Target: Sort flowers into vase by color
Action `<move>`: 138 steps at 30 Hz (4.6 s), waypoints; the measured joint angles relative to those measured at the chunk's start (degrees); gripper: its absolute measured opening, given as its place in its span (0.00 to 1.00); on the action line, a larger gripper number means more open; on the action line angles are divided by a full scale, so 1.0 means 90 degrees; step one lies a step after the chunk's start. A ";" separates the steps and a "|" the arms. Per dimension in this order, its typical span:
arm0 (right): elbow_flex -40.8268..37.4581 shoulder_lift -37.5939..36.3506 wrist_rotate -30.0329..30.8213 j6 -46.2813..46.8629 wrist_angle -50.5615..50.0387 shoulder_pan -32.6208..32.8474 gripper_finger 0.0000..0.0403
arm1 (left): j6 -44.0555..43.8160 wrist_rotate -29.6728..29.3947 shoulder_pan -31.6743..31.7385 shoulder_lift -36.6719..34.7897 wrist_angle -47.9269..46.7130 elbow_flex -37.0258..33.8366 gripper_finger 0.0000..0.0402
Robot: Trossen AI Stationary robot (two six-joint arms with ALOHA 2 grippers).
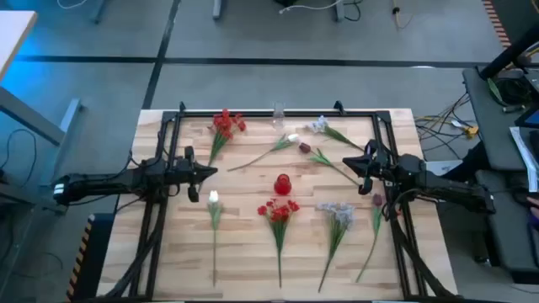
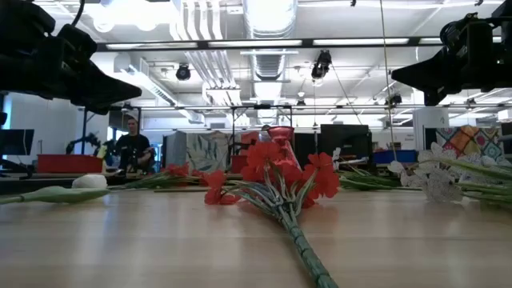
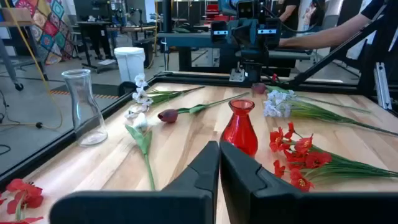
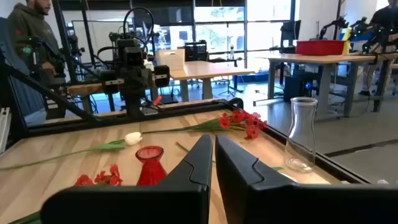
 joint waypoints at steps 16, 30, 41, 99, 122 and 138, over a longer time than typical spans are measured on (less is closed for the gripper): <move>0.0001 0.0000 0.0002 0.0000 0.0001 0.0000 0.03 | 0.0000 0.0000 0.0000 0.0000 -0.0002 0.0000 0.00; -0.0001 -0.0001 0.0002 0.0000 0.0000 0.0001 0.03 | -0.0002 0.0000 0.0000 0.0002 0.0000 -0.0002 0.00; -0.0001 0.0000 0.0001 0.0000 0.0000 0.0000 0.03 | 0.0000 0.0000 0.0000 0.0001 -0.0002 -0.0001 0.00; 0.0001 -0.0001 0.0002 0.0000 0.0000 0.0000 0.03 | -0.3474 0.0128 0.3057 0.5082 -0.4850 0.4410 0.10; 0.0000 0.0000 0.0002 0.0000 0.0000 0.0000 0.03 | -0.2403 0.0192 0.3844 0.8442 -0.4386 0.4892 0.49; -0.0001 -0.0001 0.0002 0.0000 -0.0001 0.0000 0.03 | -0.1457 0.0682 0.4474 0.8895 -0.4288 0.4878 0.25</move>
